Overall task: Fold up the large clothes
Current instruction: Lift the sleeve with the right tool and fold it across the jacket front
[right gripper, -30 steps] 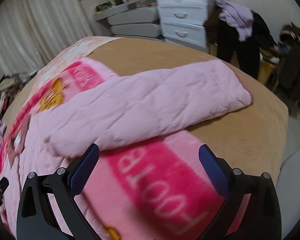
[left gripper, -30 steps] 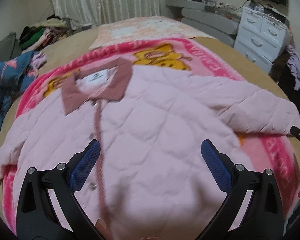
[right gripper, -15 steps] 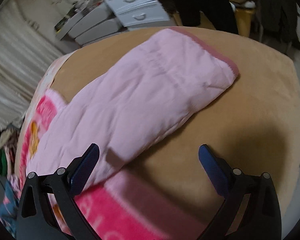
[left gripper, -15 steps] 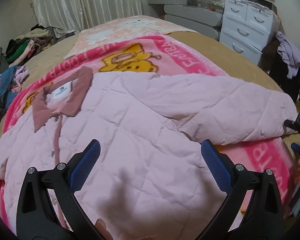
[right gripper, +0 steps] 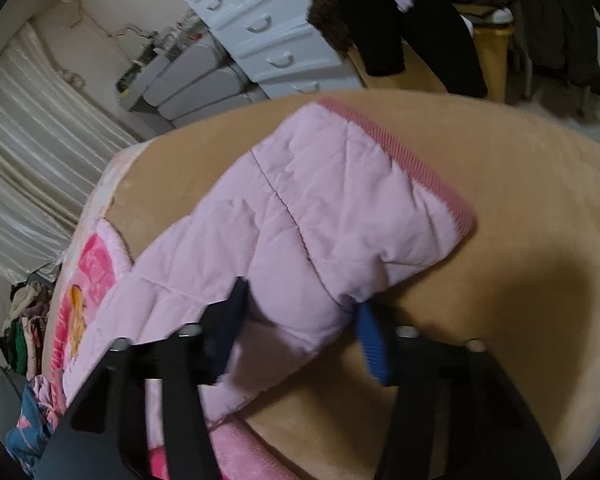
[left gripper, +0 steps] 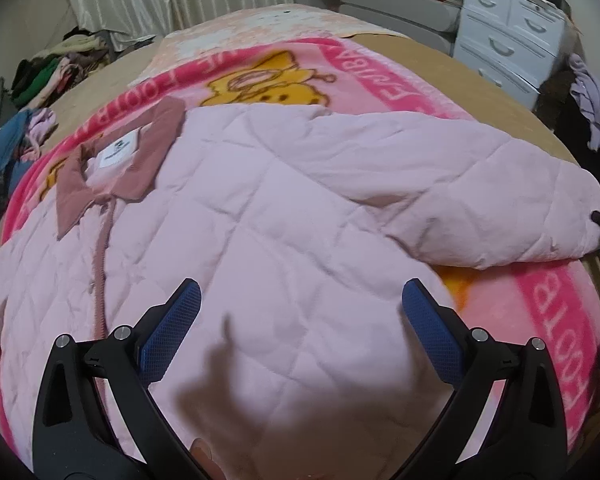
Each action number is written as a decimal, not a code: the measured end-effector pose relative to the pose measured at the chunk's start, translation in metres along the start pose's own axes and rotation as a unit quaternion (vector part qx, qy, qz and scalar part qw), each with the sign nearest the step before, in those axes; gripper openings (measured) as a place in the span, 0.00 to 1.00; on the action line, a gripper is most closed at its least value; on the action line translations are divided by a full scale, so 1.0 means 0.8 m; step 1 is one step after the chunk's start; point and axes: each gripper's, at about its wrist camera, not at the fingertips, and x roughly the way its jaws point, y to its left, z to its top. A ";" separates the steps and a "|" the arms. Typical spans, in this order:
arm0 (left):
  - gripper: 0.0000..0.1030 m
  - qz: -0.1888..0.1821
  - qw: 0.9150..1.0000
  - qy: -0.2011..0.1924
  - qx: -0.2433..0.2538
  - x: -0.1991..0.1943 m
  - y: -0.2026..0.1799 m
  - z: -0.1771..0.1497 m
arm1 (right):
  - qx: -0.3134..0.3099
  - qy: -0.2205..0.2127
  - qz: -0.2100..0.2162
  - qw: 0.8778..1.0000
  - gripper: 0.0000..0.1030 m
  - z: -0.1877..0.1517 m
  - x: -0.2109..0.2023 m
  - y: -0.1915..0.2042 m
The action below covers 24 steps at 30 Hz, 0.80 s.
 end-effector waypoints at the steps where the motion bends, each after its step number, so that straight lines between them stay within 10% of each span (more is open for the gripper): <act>1: 0.92 0.003 1.000 -0.001 -0.001 -0.001 0.004 0.000 | -0.007 -0.005 0.006 1.000 0.33 0.002 -0.005 0.002; 24: 0.92 0.022 0.995 -0.049 -0.088 -0.098 0.177 0.006 | -0.248 -0.087 0.145 0.954 0.24 -0.044 -0.164 0.262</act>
